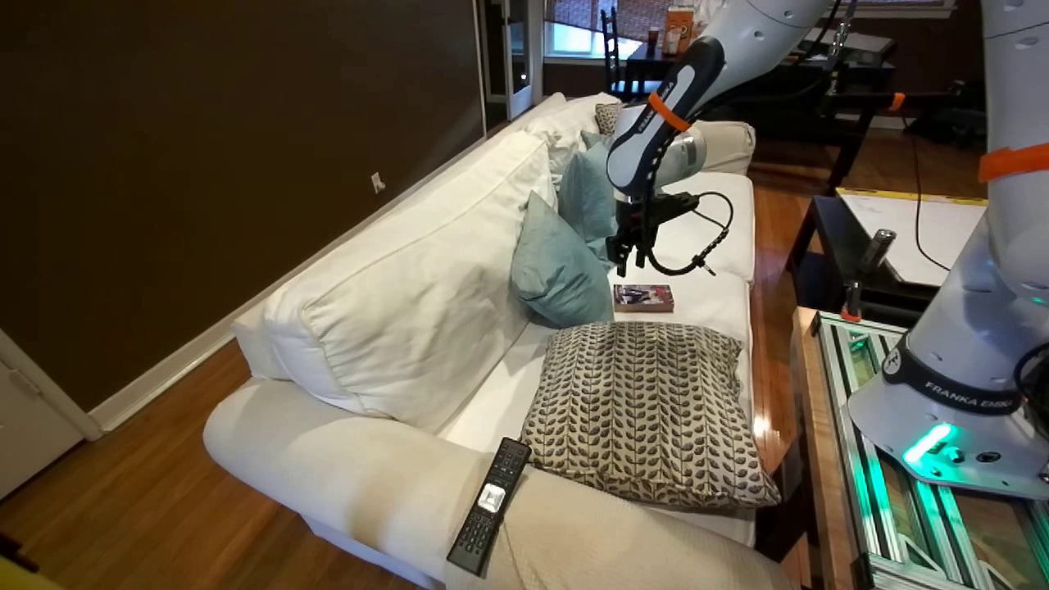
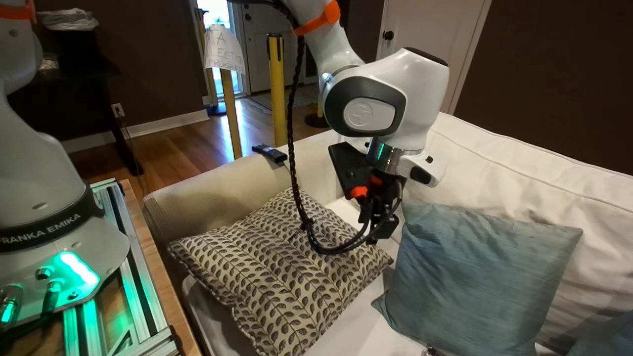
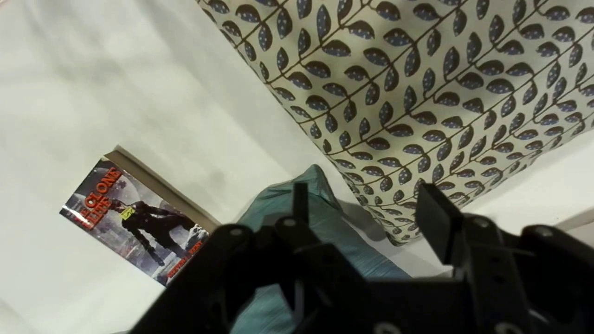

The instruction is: Move the brown pillow to the right then move the grey pillow to the left.

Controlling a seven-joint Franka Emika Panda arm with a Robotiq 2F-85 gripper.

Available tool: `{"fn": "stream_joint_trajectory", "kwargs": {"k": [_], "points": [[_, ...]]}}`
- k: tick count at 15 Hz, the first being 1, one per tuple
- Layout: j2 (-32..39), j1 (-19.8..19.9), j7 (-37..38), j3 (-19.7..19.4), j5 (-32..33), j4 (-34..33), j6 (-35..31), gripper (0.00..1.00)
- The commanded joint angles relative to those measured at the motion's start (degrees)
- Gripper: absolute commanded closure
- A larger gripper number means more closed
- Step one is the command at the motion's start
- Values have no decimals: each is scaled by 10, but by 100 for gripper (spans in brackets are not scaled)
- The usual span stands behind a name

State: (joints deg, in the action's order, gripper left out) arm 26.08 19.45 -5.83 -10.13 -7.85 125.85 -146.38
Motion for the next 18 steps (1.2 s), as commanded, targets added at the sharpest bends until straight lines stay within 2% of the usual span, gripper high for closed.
{"fn": "stream_joint_trajectory", "kwargs": {"k": [1, 2, 3, 4, 6, 12, 18], "points": [[1, -1, 0, -1, -1, -1, 2, 37], [1, -1, 0, 0, -2, -1, 2, 37], [-3, -4, 9, -4, -1, 6, -12, 12], [6, -1, 13, -7, -1, -7, 0, 12], [44, 14, 0, -1, -13, -47, 25, 1], [154, 46, -38, 40, -31, -167, 67, 0], [270, 39, -19, 66, -33, -300, 102, 0]]}}
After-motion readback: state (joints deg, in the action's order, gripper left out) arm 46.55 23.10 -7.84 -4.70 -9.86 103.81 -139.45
